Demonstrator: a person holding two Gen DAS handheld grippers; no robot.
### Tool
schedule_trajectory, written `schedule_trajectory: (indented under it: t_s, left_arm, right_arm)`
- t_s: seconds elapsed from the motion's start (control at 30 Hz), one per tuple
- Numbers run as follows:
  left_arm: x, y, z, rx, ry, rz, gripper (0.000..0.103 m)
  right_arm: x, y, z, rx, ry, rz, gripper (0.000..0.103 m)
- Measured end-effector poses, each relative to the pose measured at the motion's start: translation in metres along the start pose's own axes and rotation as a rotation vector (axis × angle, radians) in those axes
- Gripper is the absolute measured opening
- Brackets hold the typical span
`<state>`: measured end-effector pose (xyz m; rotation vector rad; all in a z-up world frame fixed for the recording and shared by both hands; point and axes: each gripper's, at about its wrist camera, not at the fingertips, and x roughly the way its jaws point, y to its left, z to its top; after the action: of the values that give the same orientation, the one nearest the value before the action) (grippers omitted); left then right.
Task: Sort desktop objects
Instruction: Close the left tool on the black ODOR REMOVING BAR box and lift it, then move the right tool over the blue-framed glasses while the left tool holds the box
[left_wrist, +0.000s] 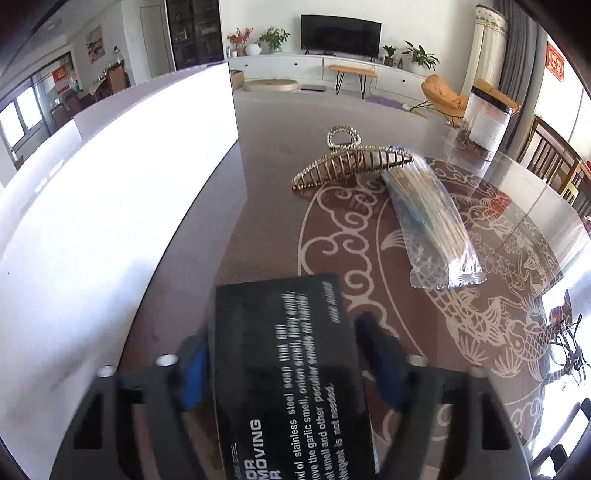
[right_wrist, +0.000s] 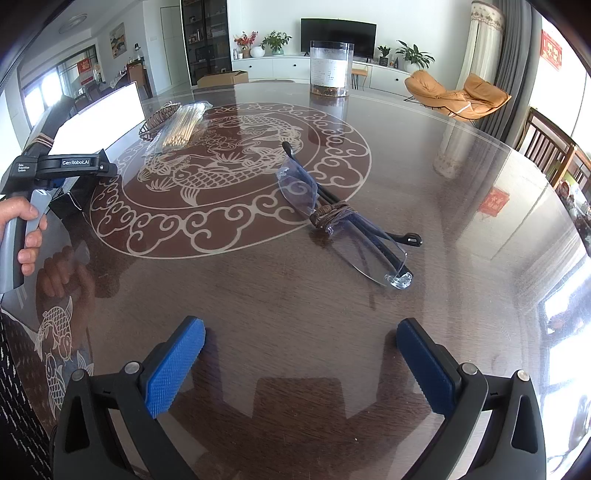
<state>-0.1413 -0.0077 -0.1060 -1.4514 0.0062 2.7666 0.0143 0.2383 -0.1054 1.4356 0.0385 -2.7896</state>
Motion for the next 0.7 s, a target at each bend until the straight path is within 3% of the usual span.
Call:
schedule_trajectory:
  t_s: [0.27,0.37,0.47,0.53,0.6,0.7]
  left_arm:
    - [-0.015,-0.029,-0.020,0.088,0.019,-0.051,0.058]
    - [-0.025,-0.045,-0.035,0.143,0.034,-0.080,0.058]
    - [-0.030,-0.051,-0.041,0.159,0.042,-0.090,0.058]
    - [-0.030,-0.051,-0.040,0.153,0.043,-0.089,0.058]
    - [-0.031,-0.050,-0.041,0.155,0.045,-0.093,0.058]
    - [-0.036,-0.048,-0.047,0.161,0.054,-0.094,0.058]
  right_arm:
    - [0.000,0.000,0.000,0.001,-0.001,0.002,0.103]
    - [-0.006,-0.003,-0.004,-0.023,-0.020,0.052,0.103]
    - [-0.025,0.000,0.001,-0.189,-0.111,-0.006,0.103]
    - [-0.025,0.002,0.018,-0.317,-0.126,-0.047,0.103]
    - [-0.010,-0.002,0.039,-0.385,-0.081,-0.027,0.103]
    - [0.025,-0.021,0.066,-0.364,0.041,0.056,0.103]
